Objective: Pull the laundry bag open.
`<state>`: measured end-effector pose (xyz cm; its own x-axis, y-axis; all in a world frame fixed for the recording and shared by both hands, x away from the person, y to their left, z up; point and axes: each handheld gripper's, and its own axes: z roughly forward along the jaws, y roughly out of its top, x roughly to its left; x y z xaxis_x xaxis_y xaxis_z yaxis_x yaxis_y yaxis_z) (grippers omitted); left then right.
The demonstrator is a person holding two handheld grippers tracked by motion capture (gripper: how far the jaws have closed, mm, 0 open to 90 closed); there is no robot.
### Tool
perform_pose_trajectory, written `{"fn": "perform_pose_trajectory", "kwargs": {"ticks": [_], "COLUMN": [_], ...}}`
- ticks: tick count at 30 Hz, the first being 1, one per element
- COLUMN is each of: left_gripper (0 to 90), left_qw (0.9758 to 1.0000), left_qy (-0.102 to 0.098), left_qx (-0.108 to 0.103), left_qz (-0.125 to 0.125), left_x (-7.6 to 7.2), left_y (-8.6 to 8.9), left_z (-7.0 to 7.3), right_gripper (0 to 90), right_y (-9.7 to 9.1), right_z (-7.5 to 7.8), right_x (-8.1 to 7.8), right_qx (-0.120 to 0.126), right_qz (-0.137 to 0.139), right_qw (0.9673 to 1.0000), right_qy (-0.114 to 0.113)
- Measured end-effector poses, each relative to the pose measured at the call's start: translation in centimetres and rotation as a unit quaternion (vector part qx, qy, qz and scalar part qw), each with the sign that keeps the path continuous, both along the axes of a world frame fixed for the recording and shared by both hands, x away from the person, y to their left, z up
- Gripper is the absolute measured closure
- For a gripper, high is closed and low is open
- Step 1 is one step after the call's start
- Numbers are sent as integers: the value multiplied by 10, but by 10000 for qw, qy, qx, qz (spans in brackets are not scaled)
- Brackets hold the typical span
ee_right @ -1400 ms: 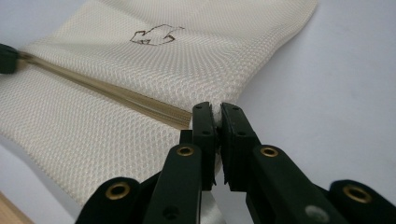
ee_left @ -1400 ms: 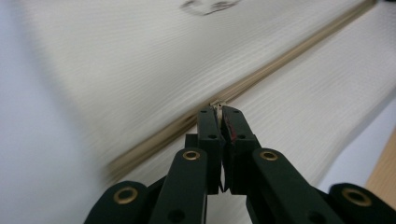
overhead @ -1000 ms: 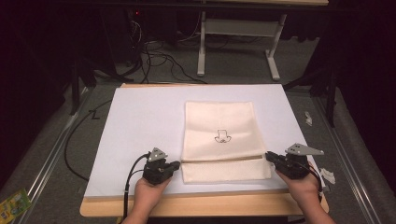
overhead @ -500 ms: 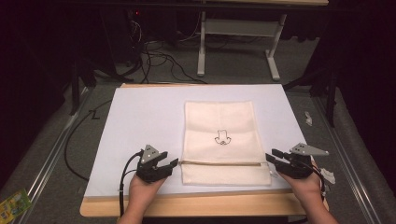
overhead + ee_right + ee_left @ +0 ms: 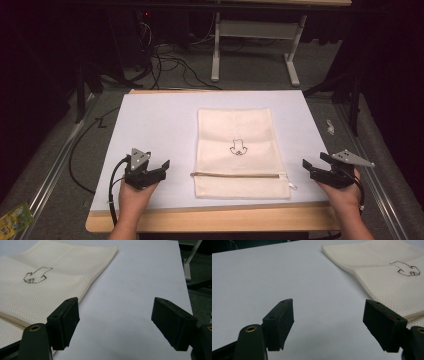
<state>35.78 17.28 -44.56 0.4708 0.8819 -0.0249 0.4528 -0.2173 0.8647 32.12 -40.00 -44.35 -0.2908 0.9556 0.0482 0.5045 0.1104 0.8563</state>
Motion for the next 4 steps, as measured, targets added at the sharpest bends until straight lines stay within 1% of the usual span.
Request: {"fn": "perform_pose_trajectory", "kwargs": {"ticks": [2,3,4], "left_gripper": [247,242,242], "left_qw": [10000,10000,10000], "left_qy": [-25,-35,-41], "left_qx": [14,37,63], "left_qz": [14,-10,-28], "left_x": [0,0,-1], "left_y": [-1,-1,-2], "left_z": [0,1,1], "right_gripper": [225,224,224], "right_y": [0,3,3], "right_z": [0,0,0], "right_x": [0,0,0], "right_qx": [-14,-66,-66], "right_qz": [19,54,54], "right_qw": [10000,10000,10000], "right_qy": [-10,-26,-26]}}
